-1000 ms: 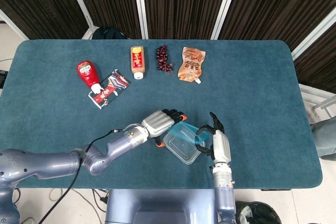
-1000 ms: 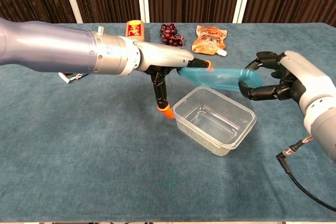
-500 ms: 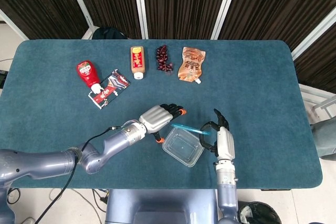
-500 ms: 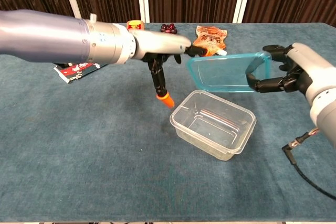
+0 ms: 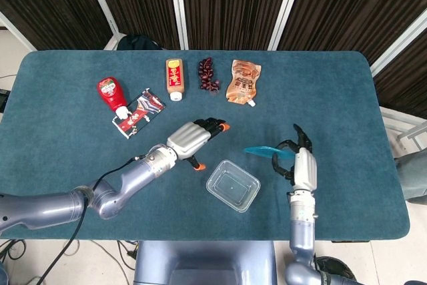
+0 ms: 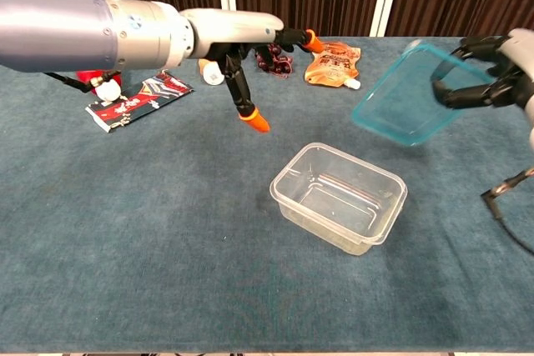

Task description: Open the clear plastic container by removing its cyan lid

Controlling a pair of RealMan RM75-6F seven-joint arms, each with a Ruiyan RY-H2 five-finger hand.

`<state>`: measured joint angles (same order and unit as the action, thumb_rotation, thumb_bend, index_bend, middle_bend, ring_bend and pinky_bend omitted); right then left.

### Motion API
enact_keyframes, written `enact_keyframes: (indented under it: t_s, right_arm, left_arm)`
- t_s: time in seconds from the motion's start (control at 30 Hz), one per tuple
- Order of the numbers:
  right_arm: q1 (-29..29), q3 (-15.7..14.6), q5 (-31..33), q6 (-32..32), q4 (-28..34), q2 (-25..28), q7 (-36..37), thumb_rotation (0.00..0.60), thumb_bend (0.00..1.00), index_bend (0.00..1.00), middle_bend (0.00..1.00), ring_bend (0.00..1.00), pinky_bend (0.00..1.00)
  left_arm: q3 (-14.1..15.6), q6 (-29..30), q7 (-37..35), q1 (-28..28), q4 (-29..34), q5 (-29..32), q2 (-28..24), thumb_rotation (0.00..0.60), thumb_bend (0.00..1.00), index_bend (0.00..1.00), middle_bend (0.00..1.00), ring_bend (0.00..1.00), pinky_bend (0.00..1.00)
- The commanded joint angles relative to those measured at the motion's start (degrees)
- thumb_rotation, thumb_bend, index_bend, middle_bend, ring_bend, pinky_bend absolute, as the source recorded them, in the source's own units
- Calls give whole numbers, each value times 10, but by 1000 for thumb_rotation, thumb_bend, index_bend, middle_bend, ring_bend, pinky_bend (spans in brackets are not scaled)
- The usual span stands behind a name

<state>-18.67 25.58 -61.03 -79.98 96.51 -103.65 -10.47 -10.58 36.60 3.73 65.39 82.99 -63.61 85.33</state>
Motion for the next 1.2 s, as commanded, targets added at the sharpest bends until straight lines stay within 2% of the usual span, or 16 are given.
enact_keyframes:
  t_s: [0.03, 0.23, 0.37, 0.47, 0.53, 0.57, 0.67, 0.7, 0.73, 0.83, 1.03, 1.2]
  right_arm:
    - [0, 11, 9, 4, -10, 14, 2, 600, 617, 674, 98, 0, 0]
    - [3, 25, 28, 12, -32, 47, 1, 600, 618, 674, 98, 0, 0]
    - [8, 23, 37, 17, -40, 68, -9, 600, 618, 672, 97, 0, 0]
    - [11, 20, 48, 25, -48, 83, -16, 600, 618, 628, 98, 0, 0]
    - [11, 21, 61, 32, -51, 93, -25, 600, 619, 549, 95, 0, 0]
    - [10, 20, 68, 36, -52, 98, -32, 600, 607, 461, 78, 0, 0]
    - [7, 17, 92, 51, -48, 113, -57, 600, 476, 99, 6, 0, 0]
    - [5, 17, 103, 55, -46, 118, -69, 600, 430, 22, 0, 0, 0]
    - [3, 17, 112, 59, -43, 123, -79, 600, 413, 2, 0, 0, 0]
    - [-2, 23, 131, 60, -35, 137, -98, 600, 380, 0, 0, 0, 0]
    - [-6, 30, 126, 51, -24, 161, -106, 600, 366, 0, 0, 0, 0]
    - [11, 20, 110, 47, -6, 196, -95, 600, 361, 0, 0, 0, 0]
  left_arm:
    - [0, 8, -5, -7, 4, -2, -7, 600, 0, 0, 0, 0, 151]
    - [1, 33, -15, -30, 24, -10, -31, 600, 0, 0, 0, 0, 151]
    - [3, 57, -23, -50, 45, -18, -52, 600, 0, 0, 0, 0, 151]
    - [9, 80, -27, -72, 66, -28, -76, 600, 0, 0, 0, 0, 151]
    - [14, 95, -29, -85, 80, -37, -92, 600, 0, 0, 0, 0, 151]
    - [17, 103, -29, -93, 87, -42, -101, 600, 0, 0, 0, 0, 151]
    - [29, 126, -27, -115, 107, -58, -126, 600, 0, 0, 0, 0, 151]
    - [33, 132, -27, -122, 114, -62, -134, 600, 0, 0, 0, 0, 151]
    - [37, 139, -28, -131, 121, -64, -142, 600, 0, 0, 0, 0, 150]
    - [49, 160, -29, -154, 142, -72, -163, 600, 0, 0, 0, 0, 146]
    - [71, 208, -22, -199, 174, -96, -199, 600, 0, 0, 0, 0, 132]
    - [97, 254, -17, -245, 200, -118, -227, 600, 0, 0, 0, 0, 130]
